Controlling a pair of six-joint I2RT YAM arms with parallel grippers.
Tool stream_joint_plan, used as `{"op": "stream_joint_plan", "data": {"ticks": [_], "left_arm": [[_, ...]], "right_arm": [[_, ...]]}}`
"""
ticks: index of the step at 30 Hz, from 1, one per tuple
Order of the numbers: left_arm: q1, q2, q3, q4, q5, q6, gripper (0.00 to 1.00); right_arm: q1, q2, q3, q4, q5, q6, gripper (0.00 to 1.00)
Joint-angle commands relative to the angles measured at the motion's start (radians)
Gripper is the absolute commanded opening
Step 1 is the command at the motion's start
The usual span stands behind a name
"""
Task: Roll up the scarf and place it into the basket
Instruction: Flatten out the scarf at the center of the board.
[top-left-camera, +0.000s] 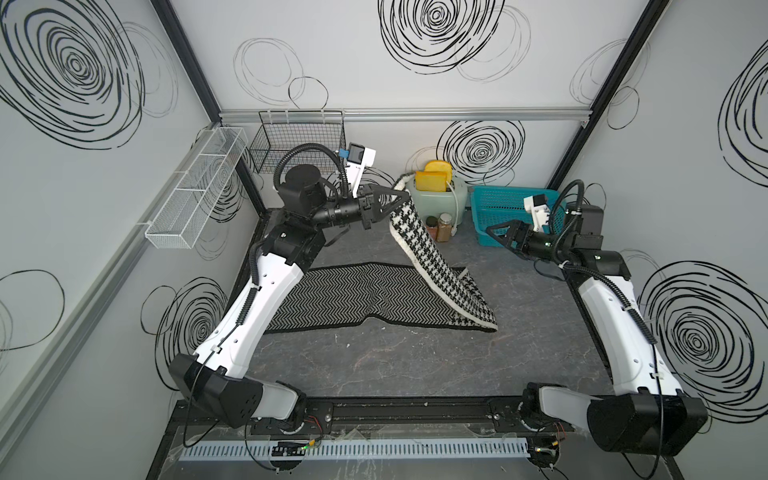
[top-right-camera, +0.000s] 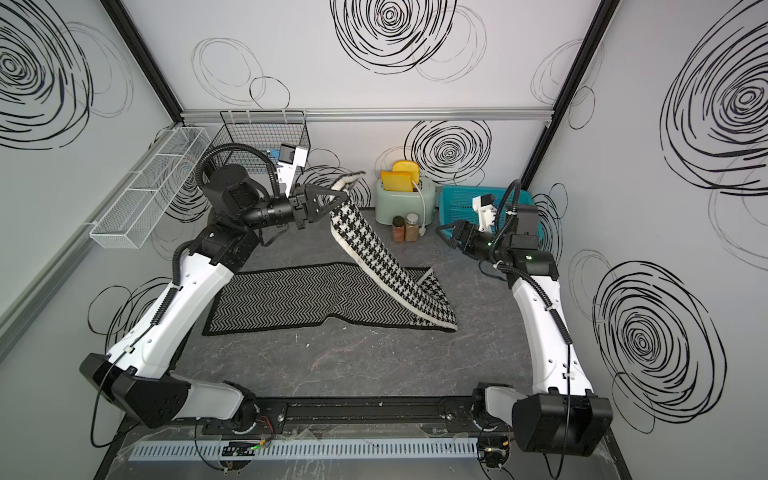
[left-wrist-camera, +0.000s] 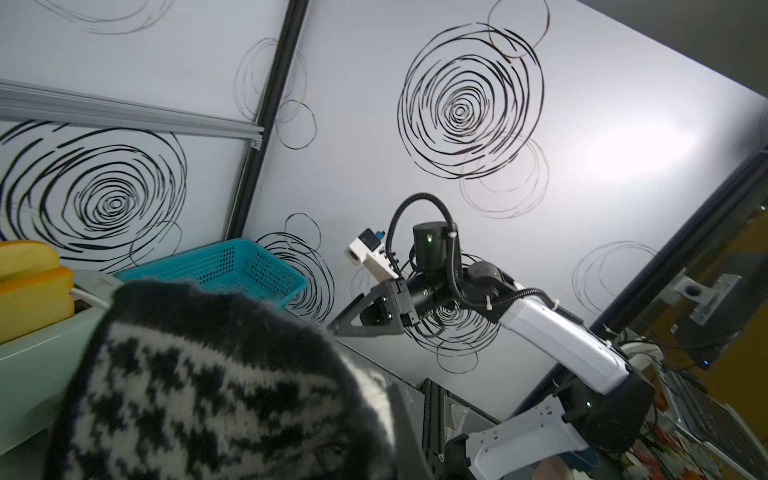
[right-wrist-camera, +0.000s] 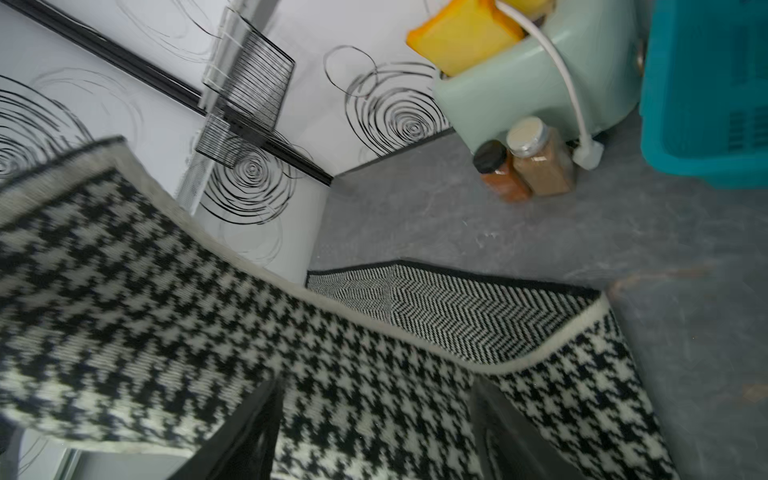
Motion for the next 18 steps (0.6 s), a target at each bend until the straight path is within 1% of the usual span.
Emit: {"op": "stream_joint_plan", "data": {"ticks": [1,5,10,14,18], "left_arm": [[0.002,-0.039,-0.022,-0.013,-0.064,-0.058,0.00],[0.022,-0.090,-0.104,-0.049,-0.058,-0.022,0.00],[0.070,-0.114,-0.170,-0.060,-0.043,0.036,0.00],[0.085,-0.095,-0.169,-0.053,-0.026,0.068,0.00],[0.097,-0.074,-0.151,-0.033,-0.010,0.069,0.00]], "right_arm": [[0.028,0.004,-0.137,-0.003,0.081,-0.010,0.74],[0.061,0.038,-0.241,0.030,0.159,-0.040,0.75],[0.072,0.159,-0.251,0.054,0.242,-0.118,0.75],[0.069,0.270,-0.259,0.088,0.303,-0.176,0.75],[0.075,0.350,-0.273,0.105,0.321,-0.199,0.74]]}}
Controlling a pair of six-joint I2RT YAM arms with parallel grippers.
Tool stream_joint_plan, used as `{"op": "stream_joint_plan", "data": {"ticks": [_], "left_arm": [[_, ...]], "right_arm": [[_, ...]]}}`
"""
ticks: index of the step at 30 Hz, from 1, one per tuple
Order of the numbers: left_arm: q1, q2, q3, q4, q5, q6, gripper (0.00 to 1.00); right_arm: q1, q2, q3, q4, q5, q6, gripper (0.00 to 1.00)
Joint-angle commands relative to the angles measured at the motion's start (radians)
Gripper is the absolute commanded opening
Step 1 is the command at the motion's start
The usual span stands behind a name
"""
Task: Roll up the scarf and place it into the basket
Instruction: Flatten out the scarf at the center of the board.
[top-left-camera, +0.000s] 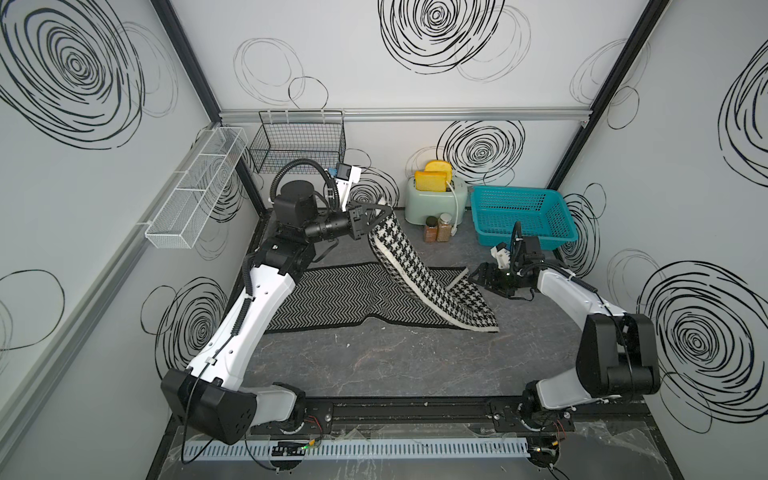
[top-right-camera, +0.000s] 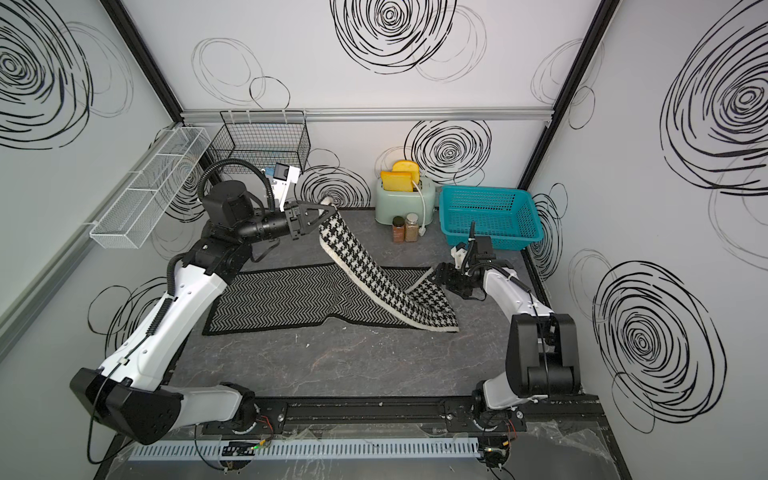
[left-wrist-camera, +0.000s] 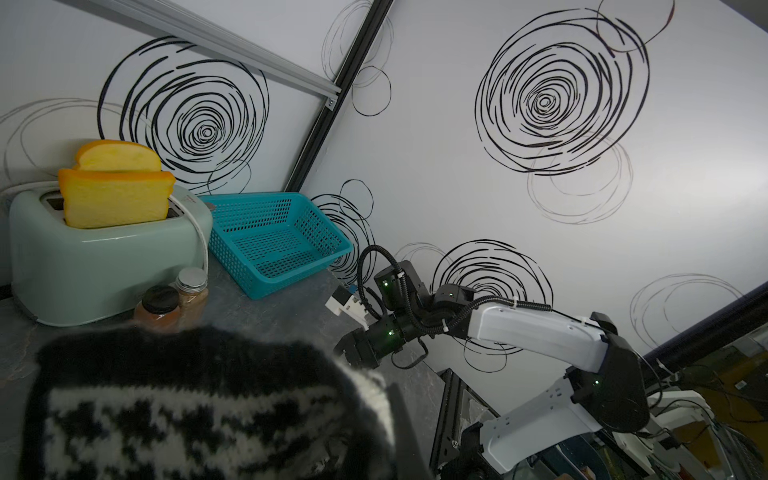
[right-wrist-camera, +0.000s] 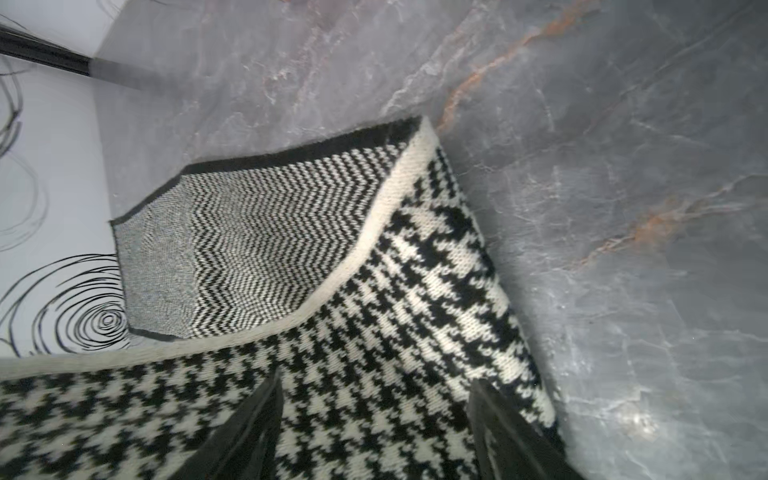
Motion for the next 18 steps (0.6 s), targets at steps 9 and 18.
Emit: {"op": "stream_joint_plan", "data": {"ticks": [9,18], "left_arm": [[0.050,-0.032,-0.044,0.122,0.053,-0.004,0.00],[0.055,-0.047,-0.083,0.148,0.074,-0.013,0.00]], "right_arm": [[0.059,0.153,-0.023,0.057,0.089,-0.080,0.73],[0.081,0.205,-0.027,0.070,0.134,-0.071,0.39]]}}
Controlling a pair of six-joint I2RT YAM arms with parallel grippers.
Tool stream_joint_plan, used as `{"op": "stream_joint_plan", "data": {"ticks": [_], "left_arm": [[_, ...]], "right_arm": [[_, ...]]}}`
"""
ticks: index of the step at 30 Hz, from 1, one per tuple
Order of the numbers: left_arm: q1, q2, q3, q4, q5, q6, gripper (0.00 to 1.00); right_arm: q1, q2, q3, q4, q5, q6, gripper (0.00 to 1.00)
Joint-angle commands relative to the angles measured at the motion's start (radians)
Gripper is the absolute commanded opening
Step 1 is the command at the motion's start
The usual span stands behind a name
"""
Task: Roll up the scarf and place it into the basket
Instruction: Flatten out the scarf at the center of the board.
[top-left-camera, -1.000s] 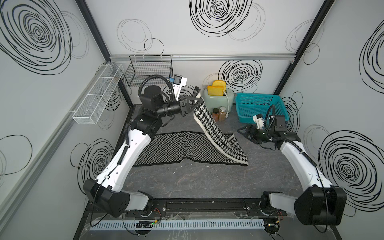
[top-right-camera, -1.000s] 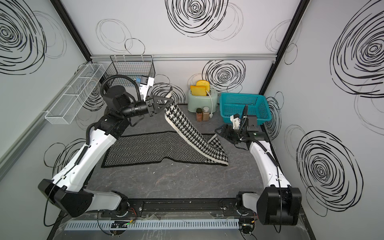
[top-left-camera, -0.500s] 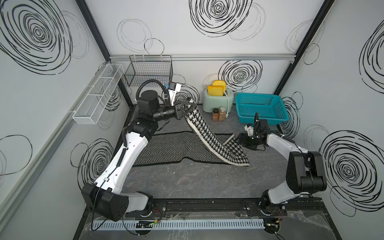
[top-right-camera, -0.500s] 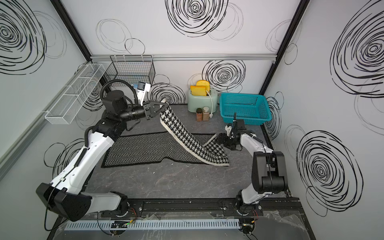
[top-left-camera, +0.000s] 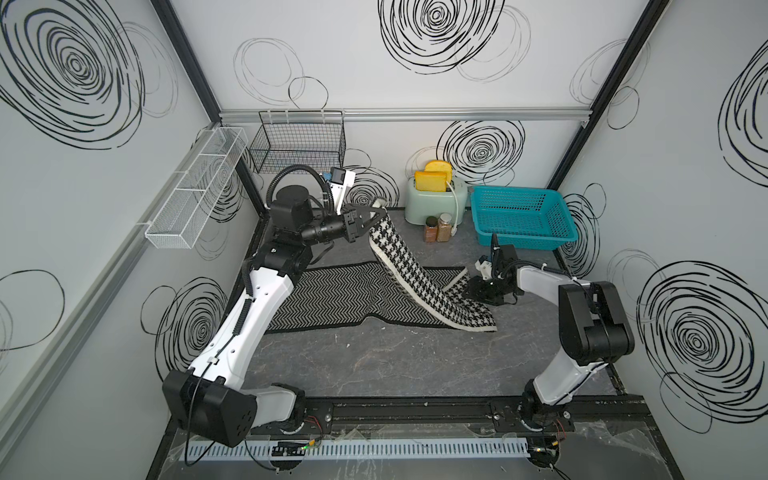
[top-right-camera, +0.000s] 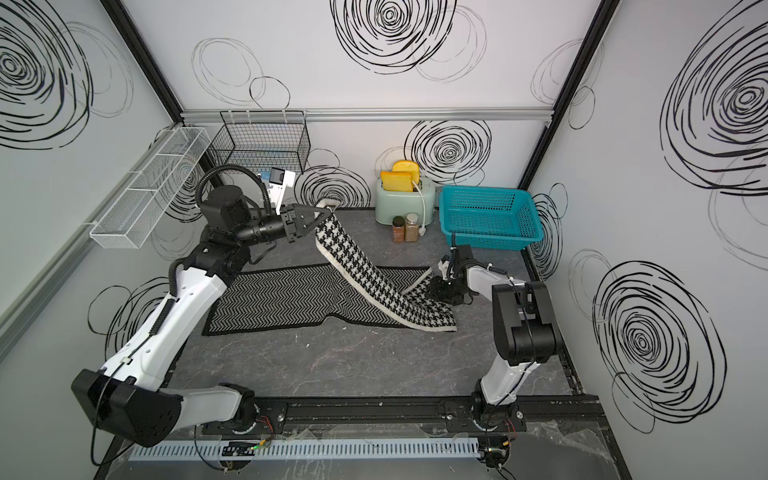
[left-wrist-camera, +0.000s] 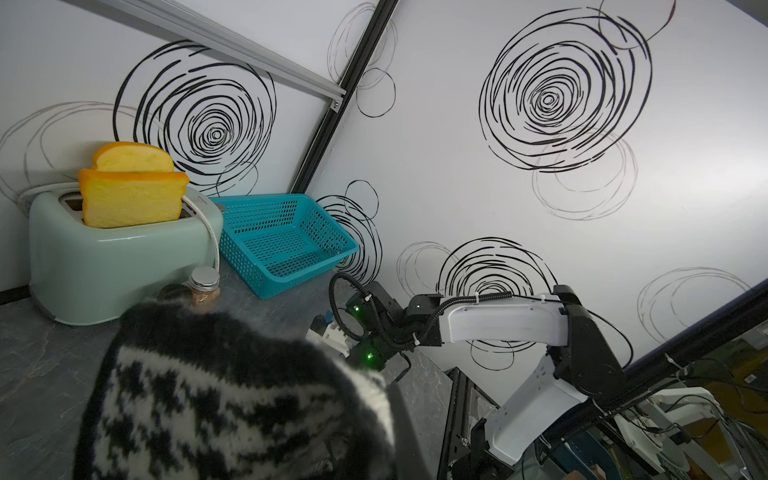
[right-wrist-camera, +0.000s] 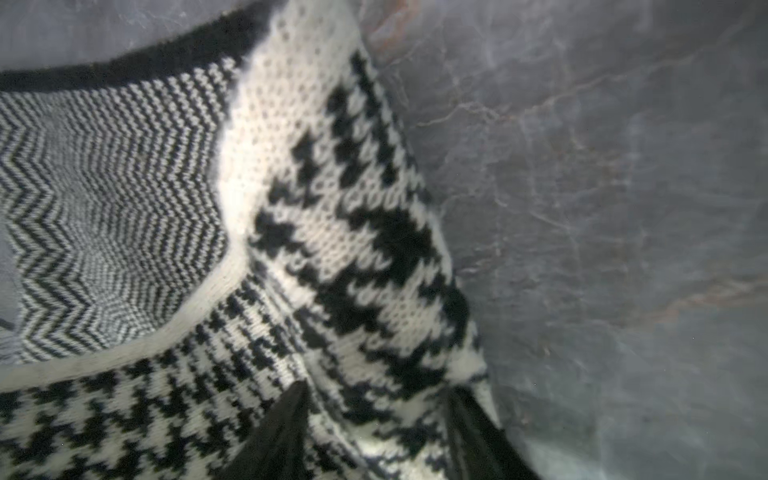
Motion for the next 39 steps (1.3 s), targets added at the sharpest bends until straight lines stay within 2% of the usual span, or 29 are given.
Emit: {"op": "stream_joint_plan", "data": {"ticks": [1,4,8,11,15,19,23,31,35,39], "left_arm": [[0.006,-0.028,-0.007,0.075,0.028,-0.007,0.00],[0.007,-0.027,-0.006,0.074,0.026,-0.005,0.00],[0.006,-0.015,-0.003,0.088,0.022,-0.014,0.00],[-0.001,-0.006,-0.006,0.099,0.022,-0.017,0.00],[-0.021,-0.009,-0.047,0.146,0.017,-0.024,0.00],[-0.046,0.011,-0.056,0.132,0.010,0.011,0.00],[-0.052,0.053,-0.037,0.086,-0.004,0.072,0.00],[-0.009,0.124,0.039,-0.109,-0.041,0.281,0.00],[0.082,0.113,0.033,-0.055,0.004,0.258,0.00],[0.126,0.129,0.047,0.054,0.064,0.196,0.00]], "right_arm": [[0.003,0.011,-0.010,-0.004,0.047,-0.016,0.34],[-0.002,-0.003,-0.015,0.001,0.077,-0.037,0.30],[-0.046,-0.004,-0.014,-0.005,0.106,-0.047,0.11],[-0.092,-0.078,-0.001,-0.009,0.186,-0.057,0.00],[-0.133,-0.171,0.060,-0.069,0.290,-0.066,0.00],[-0.137,-0.193,0.066,-0.055,0.303,-0.051,0.00],[-0.198,-0.144,0.095,-0.041,0.285,-0.059,0.00],[-0.209,-0.026,0.207,-0.036,0.247,-0.042,0.29],[-0.209,0.006,0.253,-0.049,0.228,-0.016,0.50],[-0.184,0.001,0.254,-0.051,0.203,0.008,0.53]]}}
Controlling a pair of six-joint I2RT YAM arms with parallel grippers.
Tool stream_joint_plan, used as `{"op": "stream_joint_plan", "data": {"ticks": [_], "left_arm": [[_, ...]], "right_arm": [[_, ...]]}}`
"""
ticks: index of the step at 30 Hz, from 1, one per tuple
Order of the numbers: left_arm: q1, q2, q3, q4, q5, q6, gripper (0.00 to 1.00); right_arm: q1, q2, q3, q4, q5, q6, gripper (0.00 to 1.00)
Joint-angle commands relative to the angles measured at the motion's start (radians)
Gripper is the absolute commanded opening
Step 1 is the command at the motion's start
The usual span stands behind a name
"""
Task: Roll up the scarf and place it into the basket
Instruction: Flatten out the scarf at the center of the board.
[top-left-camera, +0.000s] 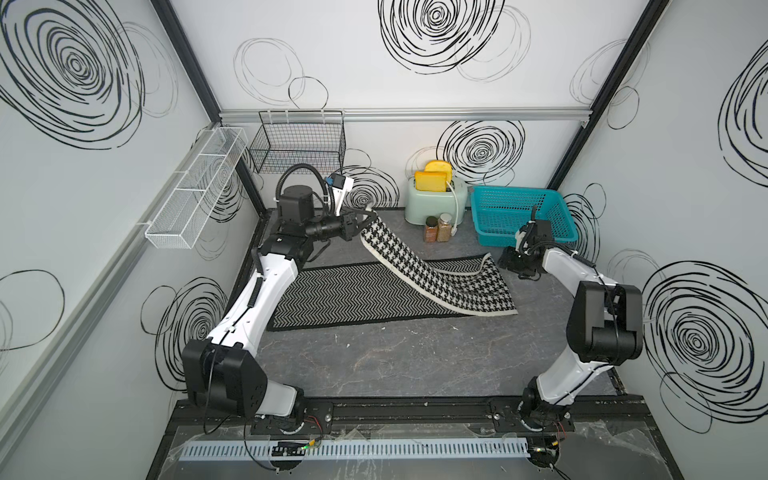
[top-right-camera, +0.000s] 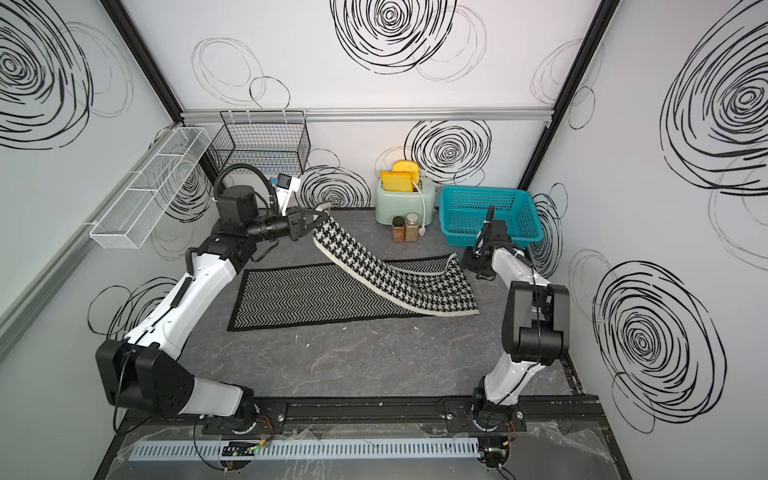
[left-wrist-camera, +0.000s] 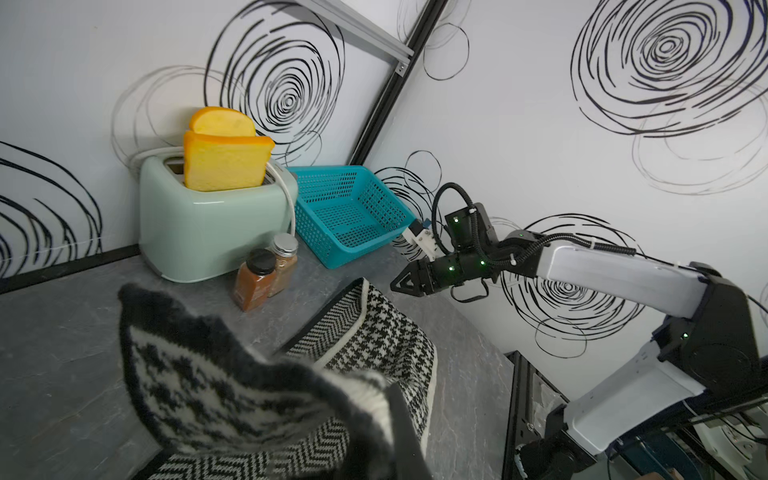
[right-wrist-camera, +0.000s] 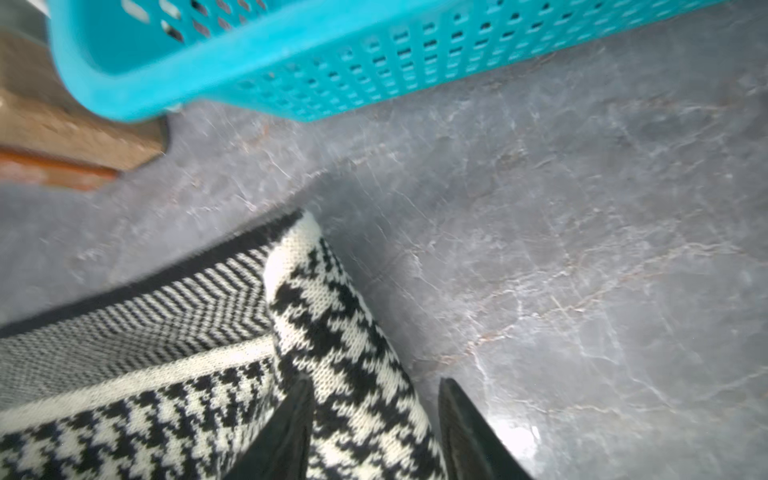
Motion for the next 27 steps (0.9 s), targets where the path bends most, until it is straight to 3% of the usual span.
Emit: {"op": "stream_joint_plan", "data": {"ticks": [1,7,16,27], "left_arm": [[0.019,0.010,0.062,0.146,0.085,-0.028,0.00],[0.036,0.038,0.159,0.206,0.134,-0.079,0.00],[0.089,-0.056,-0.011,0.068,0.063,-0.016,0.00],[0.139,-0.077,-0.050,-0.241,-0.177,0.141,0.00]], "right_arm": [[0.030,-0.005,-0.003,-0.023,-0.033,0.031,0.52],[0.095,-0.047,-0.111,0.042,-0.091,0.090,0.51],[0.116,-0.017,-0.135,0.066,-0.084,0.090,0.51],[0.143,-0.023,-0.207,0.106,-0.047,0.083,0.51]]}}
